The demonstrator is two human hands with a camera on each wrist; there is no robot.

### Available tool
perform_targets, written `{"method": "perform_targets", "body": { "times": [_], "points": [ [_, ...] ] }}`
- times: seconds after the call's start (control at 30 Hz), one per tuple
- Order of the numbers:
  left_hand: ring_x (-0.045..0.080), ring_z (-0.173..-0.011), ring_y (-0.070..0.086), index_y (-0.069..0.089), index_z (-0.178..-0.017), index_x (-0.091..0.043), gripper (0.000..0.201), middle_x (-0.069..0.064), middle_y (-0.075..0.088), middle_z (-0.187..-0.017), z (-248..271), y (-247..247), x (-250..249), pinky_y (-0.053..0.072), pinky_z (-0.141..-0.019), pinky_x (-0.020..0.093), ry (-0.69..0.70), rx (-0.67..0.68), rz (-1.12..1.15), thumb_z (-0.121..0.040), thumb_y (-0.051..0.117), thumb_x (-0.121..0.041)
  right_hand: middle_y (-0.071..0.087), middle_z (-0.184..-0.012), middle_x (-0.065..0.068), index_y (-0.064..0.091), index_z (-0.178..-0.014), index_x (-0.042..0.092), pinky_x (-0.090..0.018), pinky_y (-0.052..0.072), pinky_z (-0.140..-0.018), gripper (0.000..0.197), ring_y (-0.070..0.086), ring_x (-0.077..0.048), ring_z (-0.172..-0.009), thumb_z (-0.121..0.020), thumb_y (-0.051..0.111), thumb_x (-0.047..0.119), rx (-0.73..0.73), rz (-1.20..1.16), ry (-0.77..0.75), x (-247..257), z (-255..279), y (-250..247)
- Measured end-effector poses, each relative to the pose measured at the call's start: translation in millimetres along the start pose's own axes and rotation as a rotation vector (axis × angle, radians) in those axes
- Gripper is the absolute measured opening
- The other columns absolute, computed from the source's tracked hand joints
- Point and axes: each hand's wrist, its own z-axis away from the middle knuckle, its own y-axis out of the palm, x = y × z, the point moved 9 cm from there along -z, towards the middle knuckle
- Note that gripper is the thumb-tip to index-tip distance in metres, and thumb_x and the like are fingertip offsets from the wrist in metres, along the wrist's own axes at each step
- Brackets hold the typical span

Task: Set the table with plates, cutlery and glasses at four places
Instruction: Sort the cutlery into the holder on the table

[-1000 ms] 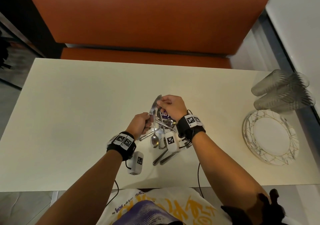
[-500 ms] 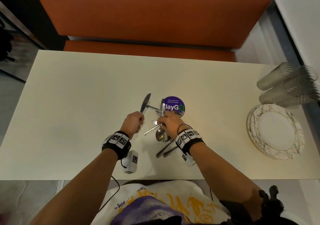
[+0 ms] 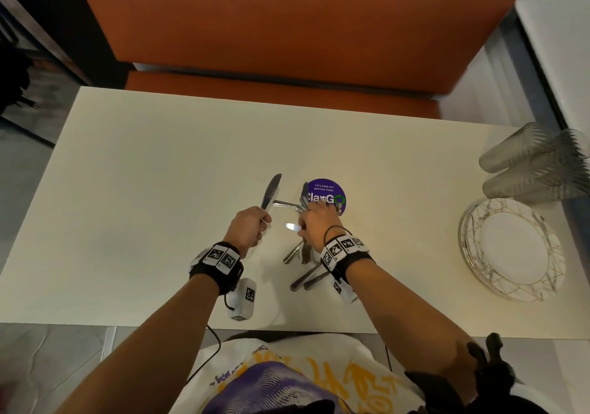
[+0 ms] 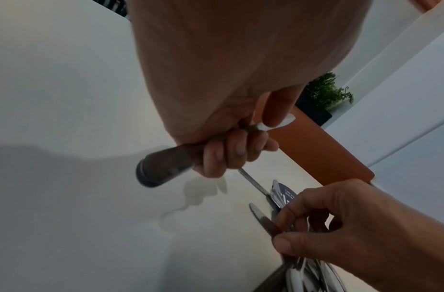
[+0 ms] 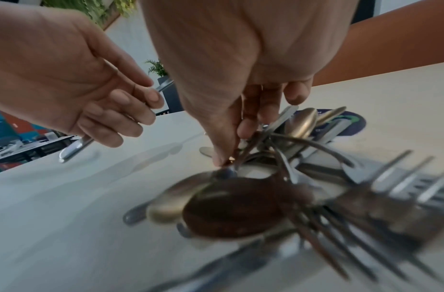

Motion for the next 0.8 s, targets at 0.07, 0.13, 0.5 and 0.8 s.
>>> {"method": "perform_targets", "body": {
  "times": [0.07,0.13,0.5,0.8],
  "points": [
    [0.011,-0.042,0.031,0.061,-0.083,-0.008,0.024,-0.001,0.042,-0.057,0.9,-2.3,-0.7,0.025,-0.041,0.023,0.004,-0.002,0.023,-0.097,0.042,-0.012,0.055,-0.132,-0.006,0.069,-0.118,0.014,-0.045,0.038,-0.105,0.037,0.044,-0.028,-0.125,-0.095,0.061,0.041,0.037,0.032,0.017,2.7,-4.5,0.4],
    [0.011,-0.041,0.033,0.063,-0.087,-0.006,0.026,0.000,0.043,-0.058,1.6,-3.6,-2.3,0.026,-0.041,0.022,0.015,-0.008,0.030,-0.099,0.040,-0.011,0.053,-0.134,-0.008,0.069,-0.117,0.012,-0.047,0.036,-0.107,0.040,0.042,-0.030,-0.128,-0.094,0.060,0.044,0.073,0.022,0.029,3.1,-7.8,0.5],
    [0.013,-0.048,0.041,0.070,-0.101,-0.003,0.033,0.003,0.051,-0.066,-7.8,-8.4,-8.6,0.033,-0.041,0.020,0.101,-0.061,-0.070,-0.105,0.038,-0.013,0.052,-0.118,-0.001,0.076,-0.087,0.035,-0.047,0.037,-0.104,0.012,0.044,-0.027,-0.118,-0.079,0.078,0.043,0.066,-0.039,0.119,-14.8,-18.8,-32.2],
    [0.013,-0.050,0.045,0.072,-0.096,-0.008,0.032,0.002,0.055,-0.067,-14.9,-2.7,-9.7,0.035,-0.046,0.024,0.109,-0.065,-0.130,-0.103,0.041,-0.013,0.043,-0.109,0.003,0.071,-0.084,0.037,-0.044,0.030,-0.092,0.007,0.041,-0.025,-0.107,-0.081,0.067,0.033,-0.098,-0.070,0.176,-19.2,-17.3,-59.9]
  ]
}}
